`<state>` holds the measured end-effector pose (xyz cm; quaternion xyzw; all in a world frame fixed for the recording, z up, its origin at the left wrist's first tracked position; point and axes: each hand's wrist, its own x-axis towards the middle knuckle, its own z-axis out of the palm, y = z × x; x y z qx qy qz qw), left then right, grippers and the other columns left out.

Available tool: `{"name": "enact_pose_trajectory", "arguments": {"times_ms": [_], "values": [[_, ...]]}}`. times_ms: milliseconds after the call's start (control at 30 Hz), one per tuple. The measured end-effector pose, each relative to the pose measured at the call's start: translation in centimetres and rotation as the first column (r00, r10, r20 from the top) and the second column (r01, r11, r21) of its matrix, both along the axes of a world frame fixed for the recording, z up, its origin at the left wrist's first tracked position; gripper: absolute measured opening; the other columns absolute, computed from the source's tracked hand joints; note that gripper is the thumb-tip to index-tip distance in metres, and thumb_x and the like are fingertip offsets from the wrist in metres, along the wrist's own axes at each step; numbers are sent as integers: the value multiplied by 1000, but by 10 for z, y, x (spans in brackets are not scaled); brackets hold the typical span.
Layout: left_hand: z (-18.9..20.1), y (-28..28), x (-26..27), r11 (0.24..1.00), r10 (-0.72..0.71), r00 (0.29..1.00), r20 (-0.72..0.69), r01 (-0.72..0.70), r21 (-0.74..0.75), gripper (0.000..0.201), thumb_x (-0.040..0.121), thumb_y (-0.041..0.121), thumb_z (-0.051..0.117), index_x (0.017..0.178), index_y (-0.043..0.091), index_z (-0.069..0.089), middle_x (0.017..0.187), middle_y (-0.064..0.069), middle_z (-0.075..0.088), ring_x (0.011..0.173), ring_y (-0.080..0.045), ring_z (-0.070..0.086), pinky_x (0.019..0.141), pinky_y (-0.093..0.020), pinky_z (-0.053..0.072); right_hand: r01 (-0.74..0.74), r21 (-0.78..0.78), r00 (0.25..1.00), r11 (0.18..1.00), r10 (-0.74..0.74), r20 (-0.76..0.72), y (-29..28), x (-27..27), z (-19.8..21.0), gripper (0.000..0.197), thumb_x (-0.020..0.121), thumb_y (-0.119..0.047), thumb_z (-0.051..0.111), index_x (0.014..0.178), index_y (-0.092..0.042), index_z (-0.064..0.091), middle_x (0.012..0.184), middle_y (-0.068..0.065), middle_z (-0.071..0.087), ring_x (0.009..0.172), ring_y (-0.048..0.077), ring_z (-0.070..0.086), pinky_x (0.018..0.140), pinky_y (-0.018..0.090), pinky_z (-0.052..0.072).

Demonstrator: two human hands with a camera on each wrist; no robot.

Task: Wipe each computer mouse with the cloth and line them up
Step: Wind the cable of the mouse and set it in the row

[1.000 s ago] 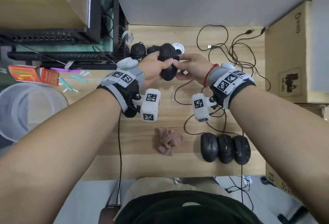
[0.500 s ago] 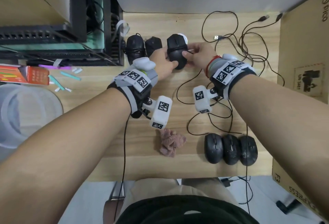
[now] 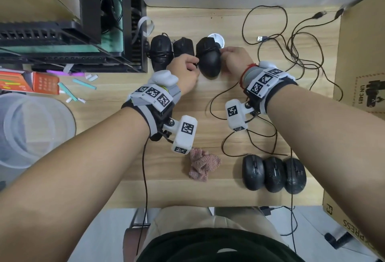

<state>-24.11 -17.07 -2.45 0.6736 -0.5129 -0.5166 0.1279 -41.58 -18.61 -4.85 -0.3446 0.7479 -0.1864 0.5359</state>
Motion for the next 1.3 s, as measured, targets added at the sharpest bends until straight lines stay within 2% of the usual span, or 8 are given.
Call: {"name": "enact_pose_trajectory", "arguments": {"times_ms": [100, 233, 400, 600, 833, 967, 1100, 1300], "values": [[1, 5, -2, 996, -90, 996, 6, 90, 9, 39, 91, 13, 62, 129, 19, 64, 103, 3, 66, 93, -24, 69, 92, -41, 56, -24, -8, 1000, 1000, 24, -3, 0, 3, -2, 36, 82, -45, 64, 106, -19, 72, 99, -1, 71, 95, 20, 65, 90, 31, 50], [-1, 11, -7, 984, -178, 984, 27, 178, 5, 46, 93, 12, 63, 138, 18, 59, 120, 3, 61, 99, -15, 61, 91, -21, 48, -114, -26, 982, 993, 108, -155, 5, -2, -8, 47, 87, -44, 68, 127, -20, 66, 118, -3, 70, 111, 16, 63, 103, 29, 45], [-4, 17, -8, 989, -145, 989, 29, 146, -13, 34, 90, 8, 63, 122, 18, 70, 111, 3, 67, 103, -19, 65, 90, -25, 51, -98, -45, 963, 994, 83, -258, 5, 0, -5, 32, 87, -41, 72, 114, -23, 71, 102, -6, 73, 101, 13, 66, 90, 21, 46], [-4, 19, -3, 993, -118, 993, -10, 118, -13, 23, 91, 8, 63, 103, 25, 72, 99, 0, 72, 87, -18, 67, 86, -36, 58, -148, -7, 922, 989, 135, -362, 3, 4, -1, 29, 84, -46, 72, 102, -22, 73, 100, -3, 73, 96, 17, 65, 78, 22, 43], [3, 22, 0, 994, -109, 994, -25, 109, 16, 28, 88, 6, 59, 92, 32, 69, 94, -4, 74, 78, -19, 65, 85, -40, 59, -131, 27, 947, 991, 133, -293, 8, -3, -1, 23, 86, -45, 71, 100, -26, 69, 90, -7, 68, 84, 13, 62, 67, 19, 40], [7, 27, 3, 992, -117, 993, -11, 118, 39, 32, 87, 7, 58, 84, 37, 66, 94, -3, 74, 80, -20, 66, 84, -38, 59, -90, -25, 964, 996, 81, -254, 10, -6, 6, 30, 86, -44, 71, 108, -25, 68, 96, -9, 68, 88, 11, 62, 75, 18, 41], [12, 35, 6, 989, -99, 995, -24, 101, 103, 23, 89, 5, 58, 95, 25, 68, 95, -8, 73, 80, -19, 65, 78, -32, 56, -108, -23, 967, 994, 100, -236, 16, -11, 19, 22, 87, -40, 70, 103, -25, 66, 93, -8, 66, 84, 11, 62, 66, 15, 40], [24, 64, 10, 970, -60, 998, 12, 55, 235, 12, 90, 12, 71, 101, 16, 67, 86, -2, 67, 76, -18, 63, 63, -28, 54, -154, -9, 976, 988, 151, -155, 51, -10, 43, 8, 85, -32, 71, 87, -25, 70, 84, -4, 73, 77, 12, 68, 82, 31, 57]]}}
